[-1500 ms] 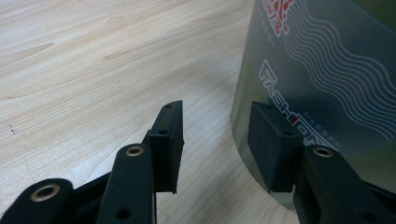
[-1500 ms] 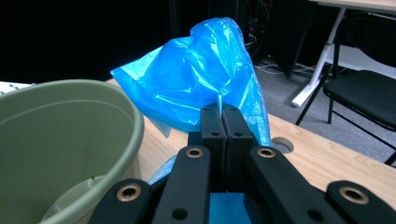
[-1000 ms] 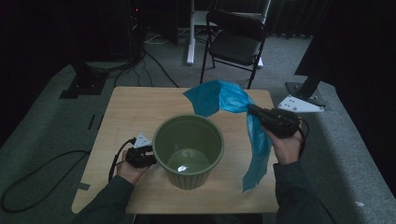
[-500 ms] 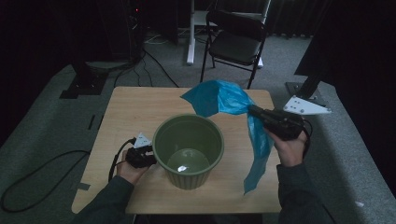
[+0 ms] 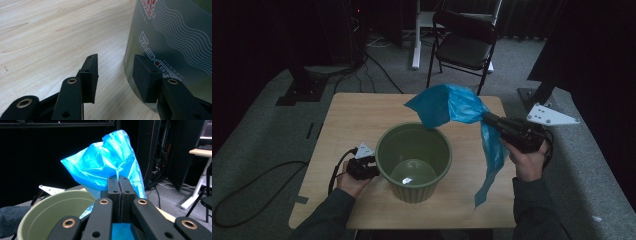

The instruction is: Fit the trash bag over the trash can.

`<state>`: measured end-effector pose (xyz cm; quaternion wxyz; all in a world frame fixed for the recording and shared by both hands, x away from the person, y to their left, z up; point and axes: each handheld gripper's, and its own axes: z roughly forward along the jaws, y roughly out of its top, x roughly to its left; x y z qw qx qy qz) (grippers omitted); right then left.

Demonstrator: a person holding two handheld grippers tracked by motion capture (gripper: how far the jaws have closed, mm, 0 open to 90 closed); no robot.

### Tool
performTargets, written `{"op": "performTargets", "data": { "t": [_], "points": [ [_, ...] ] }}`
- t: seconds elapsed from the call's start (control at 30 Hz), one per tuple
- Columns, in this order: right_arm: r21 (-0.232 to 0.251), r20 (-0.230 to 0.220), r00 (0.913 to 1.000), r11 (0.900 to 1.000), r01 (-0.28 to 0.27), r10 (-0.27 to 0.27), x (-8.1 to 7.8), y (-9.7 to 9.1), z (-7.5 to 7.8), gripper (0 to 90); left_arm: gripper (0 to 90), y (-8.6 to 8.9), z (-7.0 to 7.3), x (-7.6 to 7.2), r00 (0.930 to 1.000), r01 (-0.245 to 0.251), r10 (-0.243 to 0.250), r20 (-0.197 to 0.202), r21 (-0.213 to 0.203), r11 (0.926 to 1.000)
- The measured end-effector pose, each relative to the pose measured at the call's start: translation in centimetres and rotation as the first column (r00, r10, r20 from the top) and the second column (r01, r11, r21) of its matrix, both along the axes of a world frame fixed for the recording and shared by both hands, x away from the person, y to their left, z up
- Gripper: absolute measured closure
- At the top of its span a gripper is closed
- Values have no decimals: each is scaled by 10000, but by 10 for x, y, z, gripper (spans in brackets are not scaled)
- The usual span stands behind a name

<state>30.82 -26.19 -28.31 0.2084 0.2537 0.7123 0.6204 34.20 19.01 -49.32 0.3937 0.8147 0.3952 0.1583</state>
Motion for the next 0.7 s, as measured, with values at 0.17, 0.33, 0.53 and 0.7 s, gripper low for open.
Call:
{"op": "performTargets", "data": {
  "t": [0.17,0.33,0.53,0.7],
  "points": [
    [-41,-188,9996,9998,-198,197,2,0,-3,896,562,0,0,0,10000,-3,3,5,-1,10000],
    [-399,-663,9968,9981,-474,447,5,6,-18,895,562,0,0,0,10000,-14,15,18,-39,10000],
    [-885,-954,9927,9927,-824,739,5,14,-34,893,562,0,1,-1,10000,-29,29,36,-58,10000],
    [-1242,-1339,9868,9864,-1078,910,9,24,-49,892,562,0,1,-1,10000,-67,68,61,-102,9999]
  ]
}}
